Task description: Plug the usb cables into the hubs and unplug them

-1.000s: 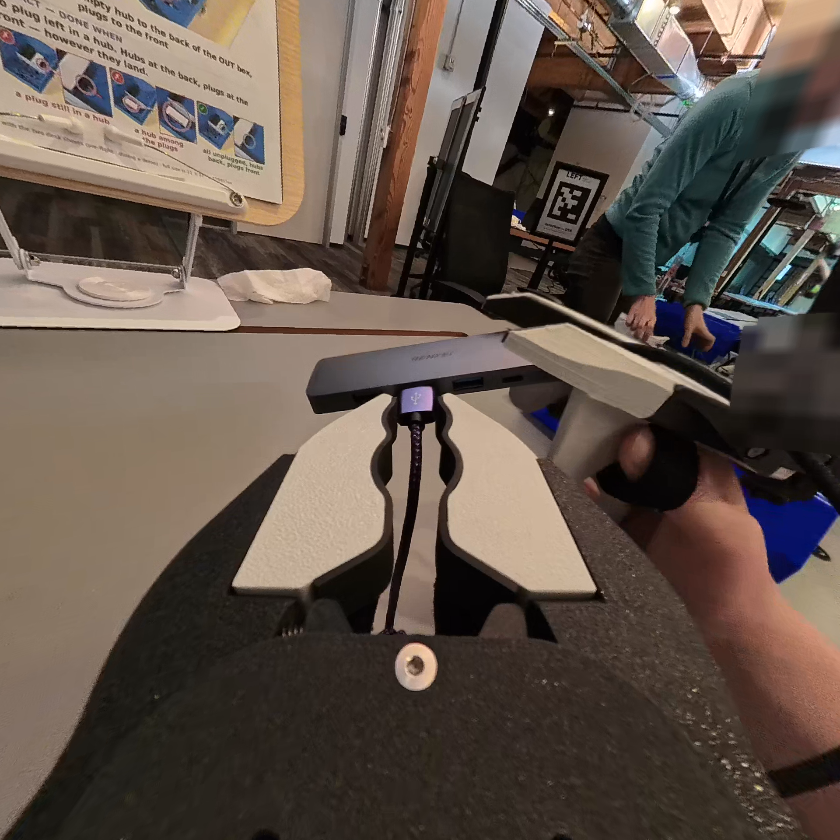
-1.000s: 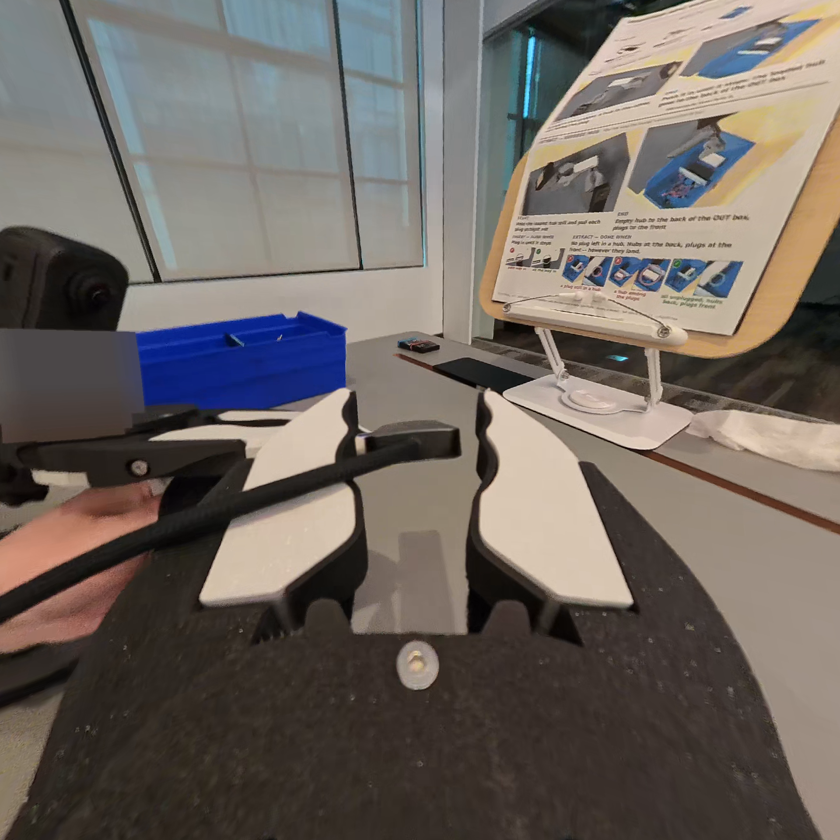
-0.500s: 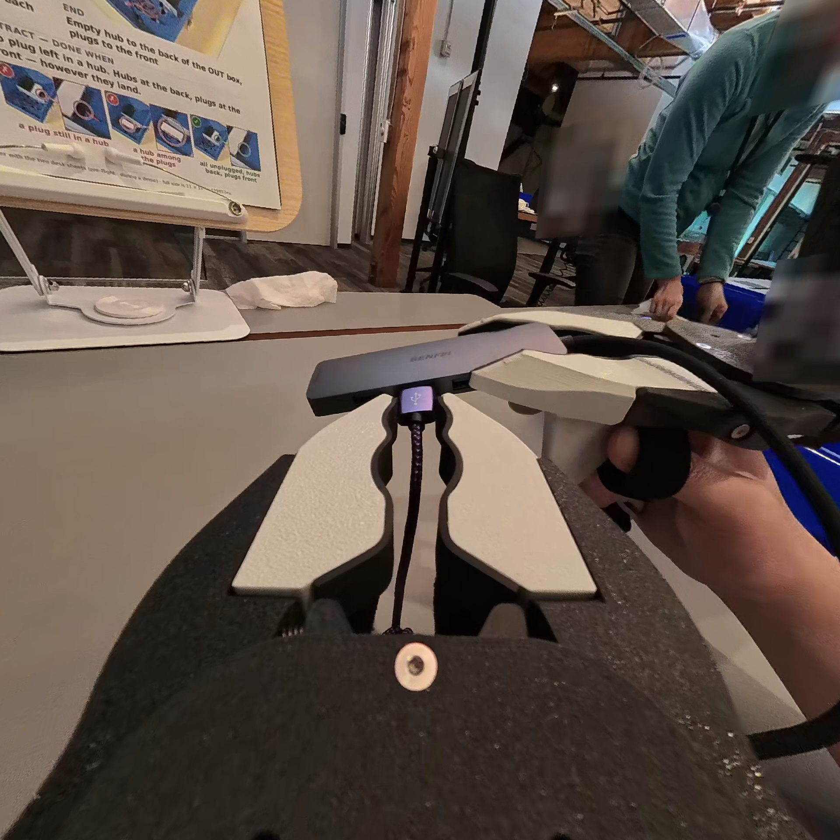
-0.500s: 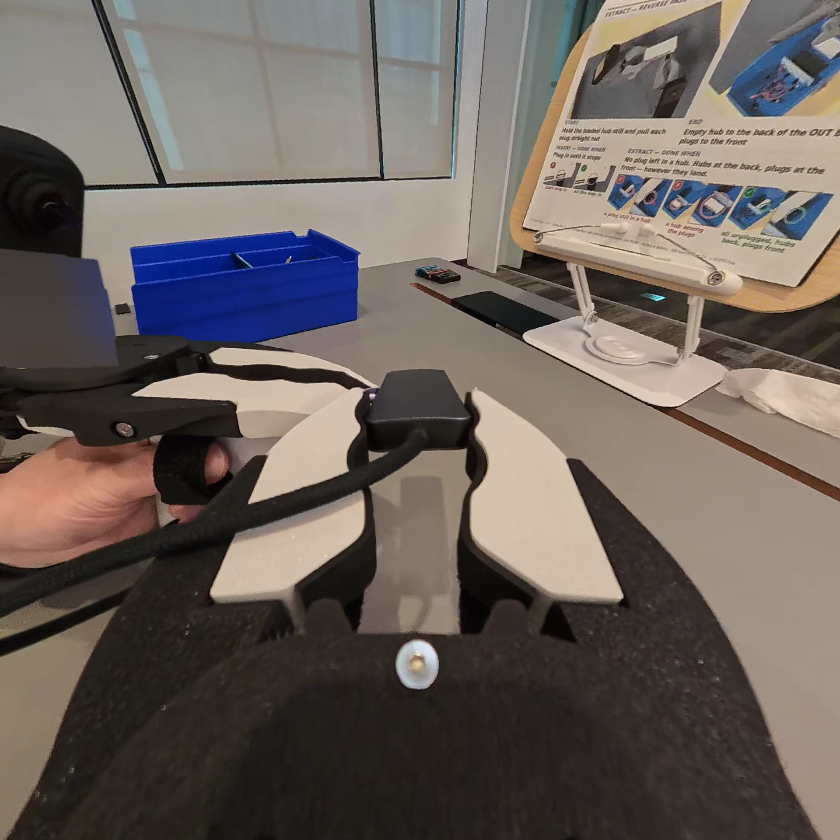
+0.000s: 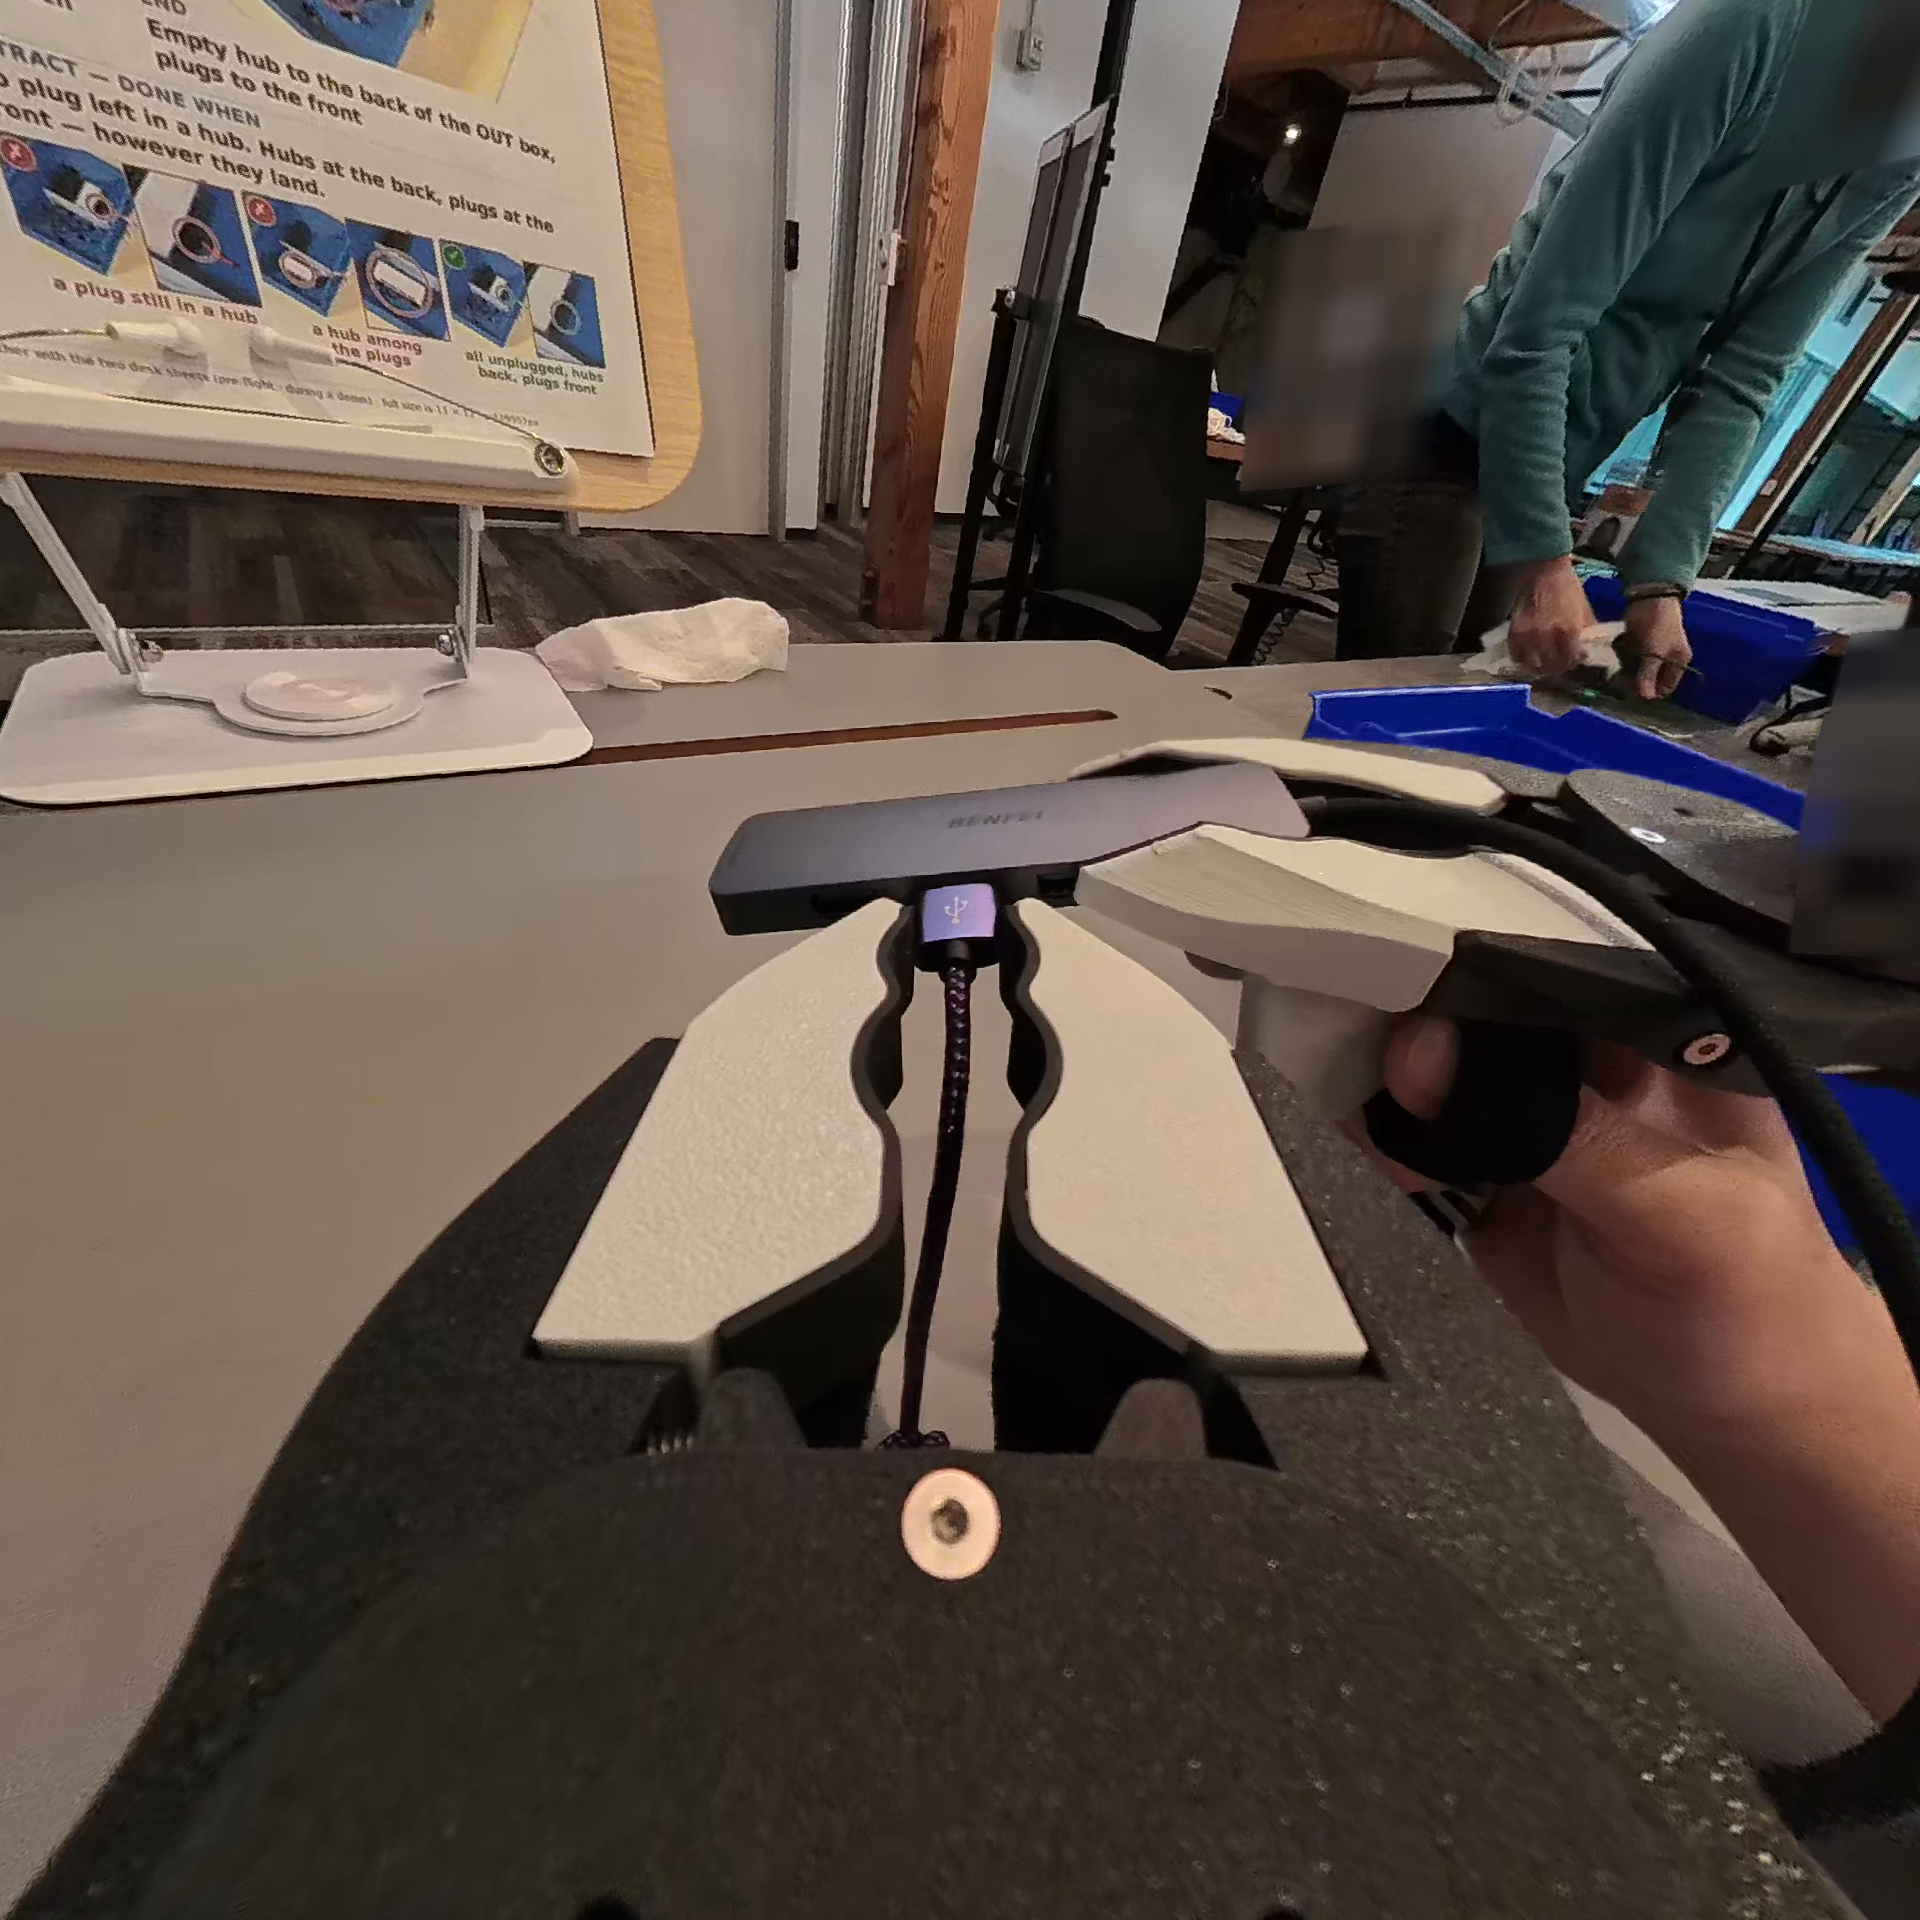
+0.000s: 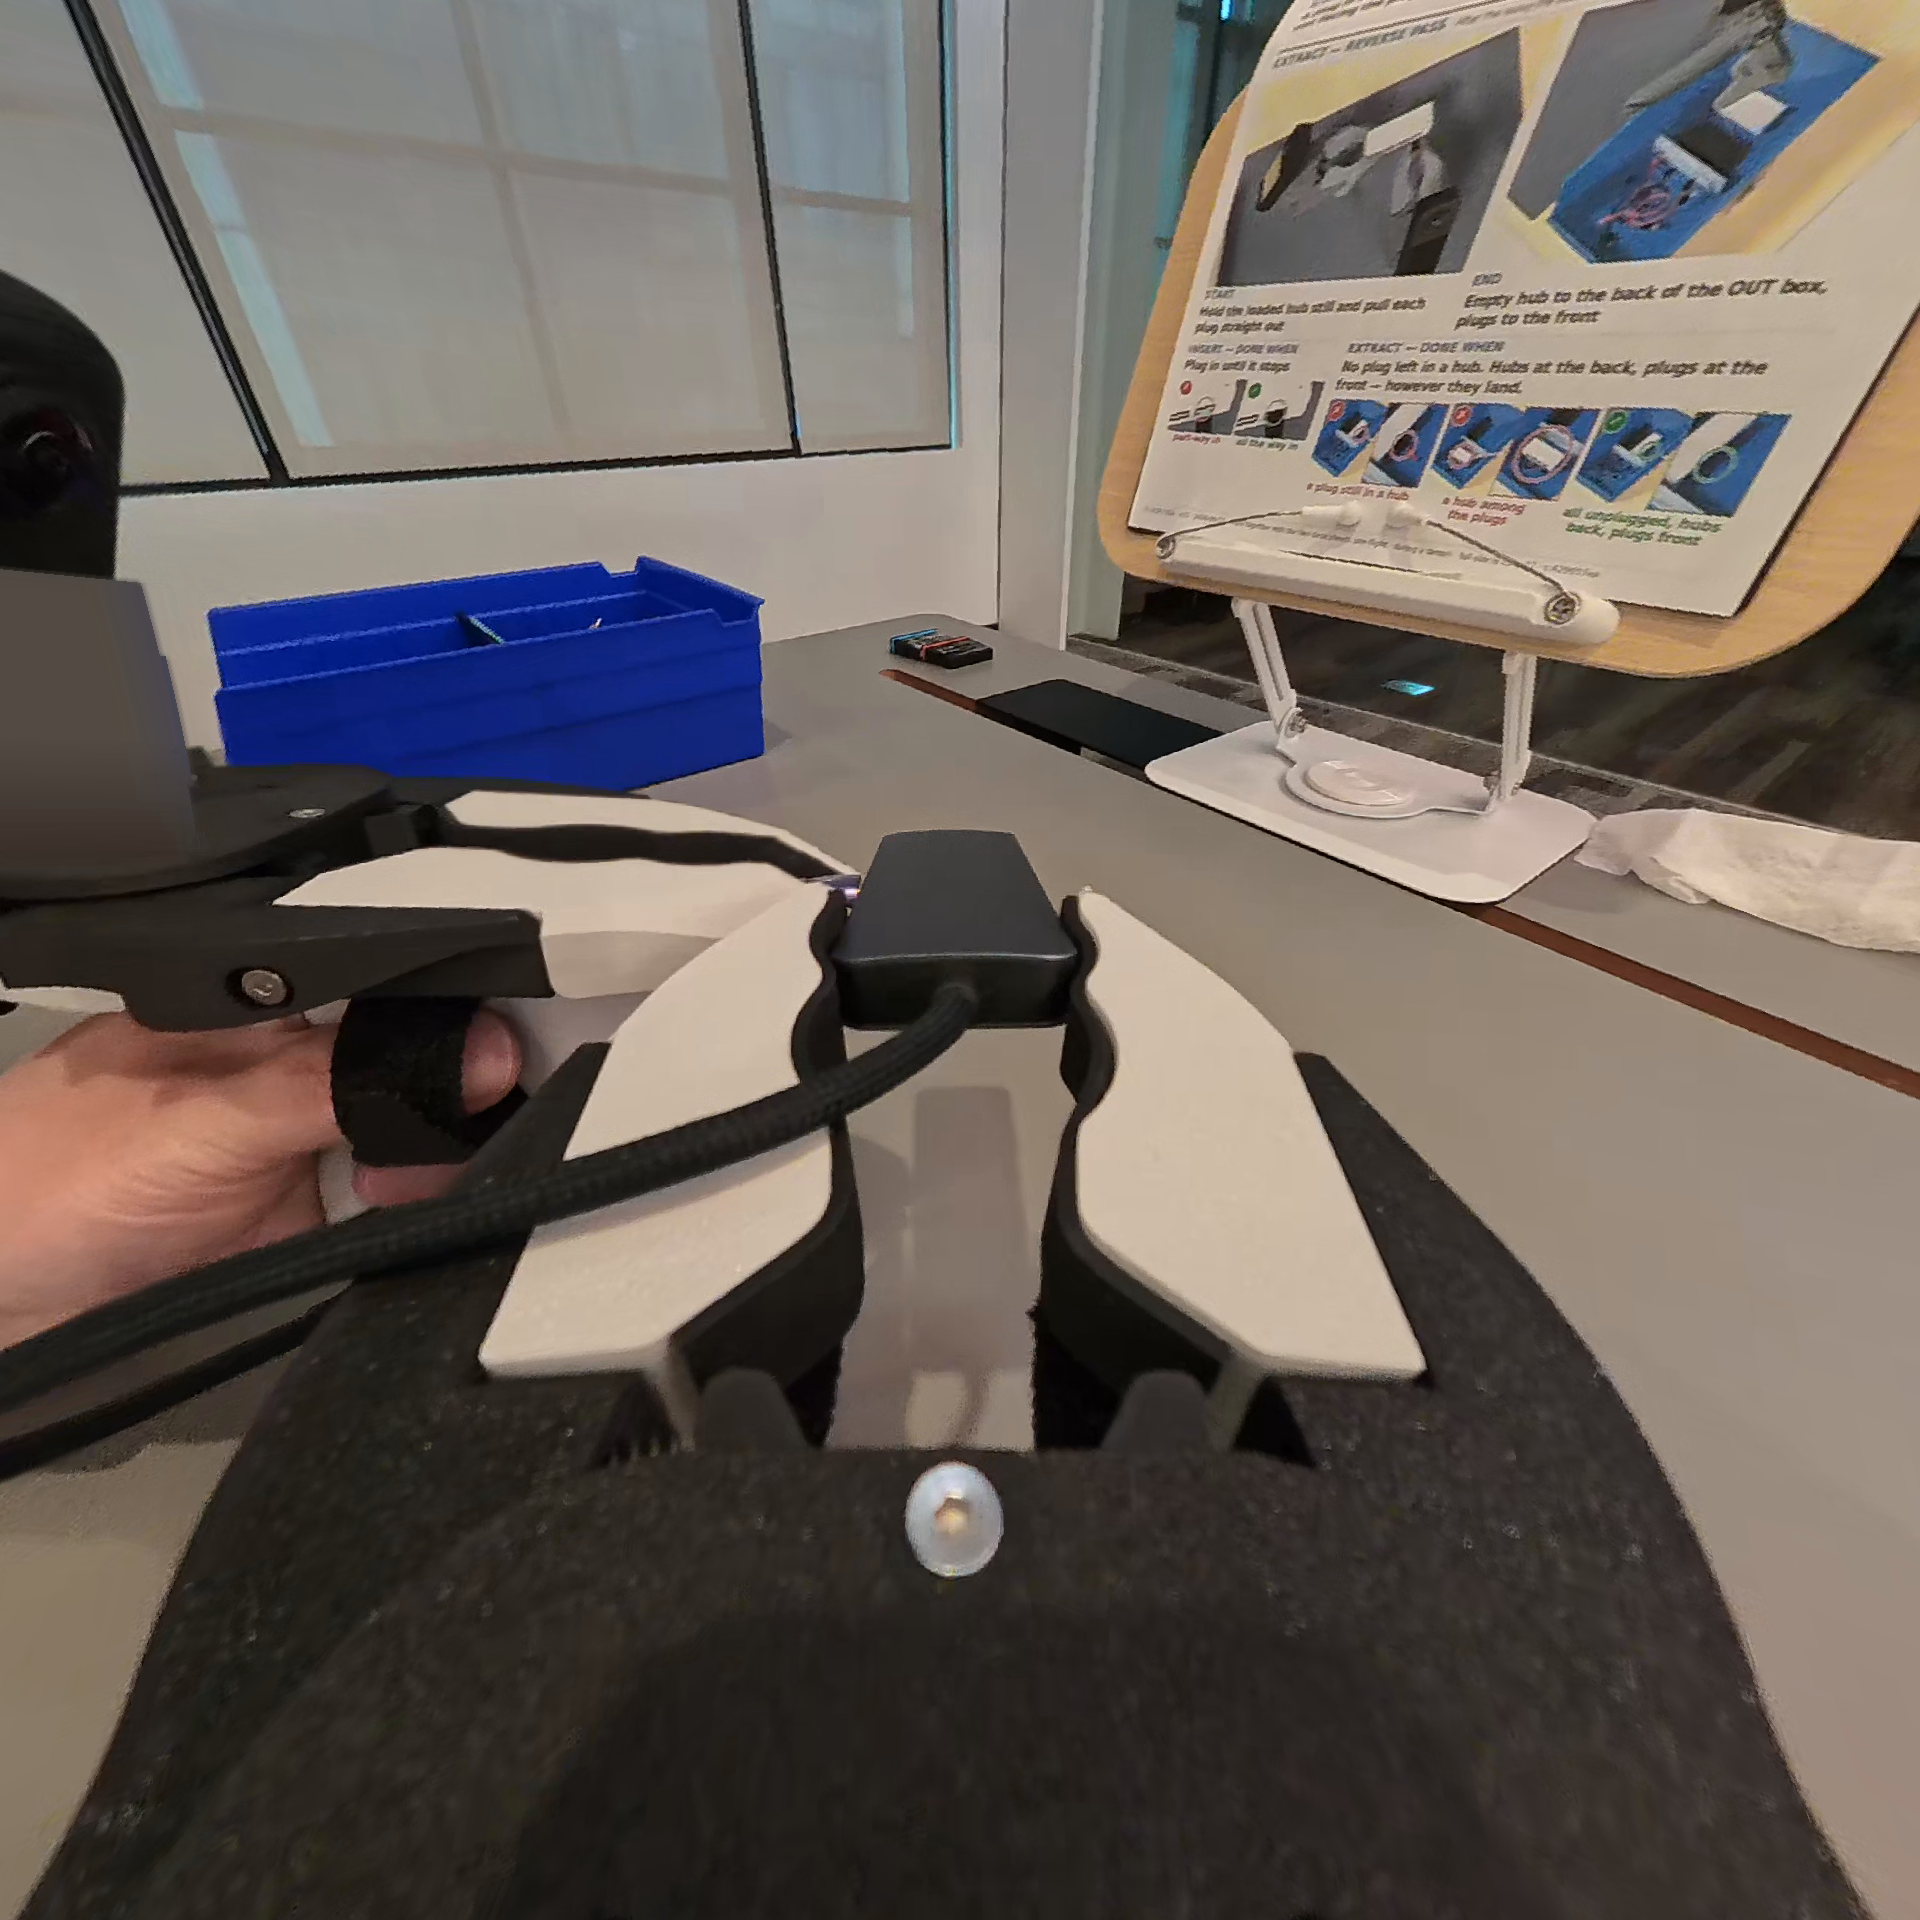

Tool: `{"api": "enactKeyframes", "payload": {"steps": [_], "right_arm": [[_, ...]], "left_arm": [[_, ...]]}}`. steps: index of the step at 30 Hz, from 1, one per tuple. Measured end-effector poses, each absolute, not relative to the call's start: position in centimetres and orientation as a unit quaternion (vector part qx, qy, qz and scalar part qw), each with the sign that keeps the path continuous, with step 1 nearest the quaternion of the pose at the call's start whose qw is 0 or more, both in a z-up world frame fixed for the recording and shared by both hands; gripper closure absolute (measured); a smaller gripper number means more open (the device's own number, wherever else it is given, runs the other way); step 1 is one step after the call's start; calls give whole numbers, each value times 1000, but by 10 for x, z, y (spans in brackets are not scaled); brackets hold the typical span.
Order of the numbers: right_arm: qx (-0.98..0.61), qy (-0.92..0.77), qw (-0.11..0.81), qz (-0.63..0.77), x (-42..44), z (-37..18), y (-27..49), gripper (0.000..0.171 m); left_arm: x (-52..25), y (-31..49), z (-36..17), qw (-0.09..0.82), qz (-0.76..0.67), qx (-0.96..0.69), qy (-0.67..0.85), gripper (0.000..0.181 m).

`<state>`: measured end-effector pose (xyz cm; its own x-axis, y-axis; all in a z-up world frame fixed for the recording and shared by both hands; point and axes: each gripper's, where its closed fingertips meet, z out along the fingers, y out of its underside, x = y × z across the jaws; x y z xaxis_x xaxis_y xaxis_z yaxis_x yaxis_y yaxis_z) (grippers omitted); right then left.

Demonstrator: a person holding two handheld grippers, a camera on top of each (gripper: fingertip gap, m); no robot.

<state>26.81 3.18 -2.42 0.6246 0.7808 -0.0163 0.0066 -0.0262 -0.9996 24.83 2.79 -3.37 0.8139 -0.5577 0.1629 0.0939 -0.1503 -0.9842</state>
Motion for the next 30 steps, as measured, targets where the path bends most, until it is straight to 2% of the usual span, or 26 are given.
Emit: {"api": "enactKeyframes", "payload": {"steps": [30], "right_arm": [[-633,-282,641,329,266,-26,33,133]], "left_arm": [[245,28,-38,613,-275,-724,158,166]]}}
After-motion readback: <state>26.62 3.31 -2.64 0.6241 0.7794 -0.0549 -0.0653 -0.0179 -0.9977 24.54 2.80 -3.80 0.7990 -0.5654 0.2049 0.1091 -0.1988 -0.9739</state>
